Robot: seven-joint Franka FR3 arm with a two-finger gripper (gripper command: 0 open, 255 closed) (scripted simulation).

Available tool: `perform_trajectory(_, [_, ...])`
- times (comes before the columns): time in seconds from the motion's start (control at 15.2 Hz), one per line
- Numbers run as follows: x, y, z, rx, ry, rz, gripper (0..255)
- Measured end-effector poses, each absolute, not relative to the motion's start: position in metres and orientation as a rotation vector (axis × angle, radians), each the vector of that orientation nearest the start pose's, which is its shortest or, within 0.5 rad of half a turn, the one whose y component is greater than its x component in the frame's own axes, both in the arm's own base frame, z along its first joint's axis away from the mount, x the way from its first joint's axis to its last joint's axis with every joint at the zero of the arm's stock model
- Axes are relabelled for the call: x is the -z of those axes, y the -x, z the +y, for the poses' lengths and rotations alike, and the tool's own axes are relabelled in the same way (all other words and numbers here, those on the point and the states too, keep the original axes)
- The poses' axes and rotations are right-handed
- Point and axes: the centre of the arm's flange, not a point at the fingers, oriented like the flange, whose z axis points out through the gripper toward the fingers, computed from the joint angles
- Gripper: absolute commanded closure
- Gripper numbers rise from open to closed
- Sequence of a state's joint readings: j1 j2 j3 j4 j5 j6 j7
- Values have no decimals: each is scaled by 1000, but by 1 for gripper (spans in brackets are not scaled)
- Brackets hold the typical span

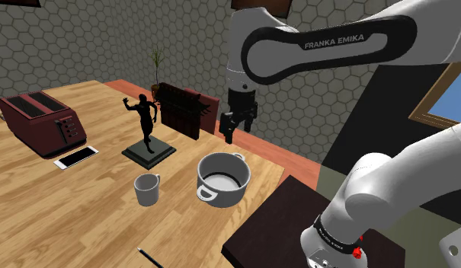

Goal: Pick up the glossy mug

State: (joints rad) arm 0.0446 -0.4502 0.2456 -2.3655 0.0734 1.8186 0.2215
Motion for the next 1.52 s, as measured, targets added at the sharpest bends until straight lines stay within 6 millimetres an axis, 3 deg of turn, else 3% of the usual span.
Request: perform_trajectory(1.52, [-301,-553,305,-111,3205,17,0])
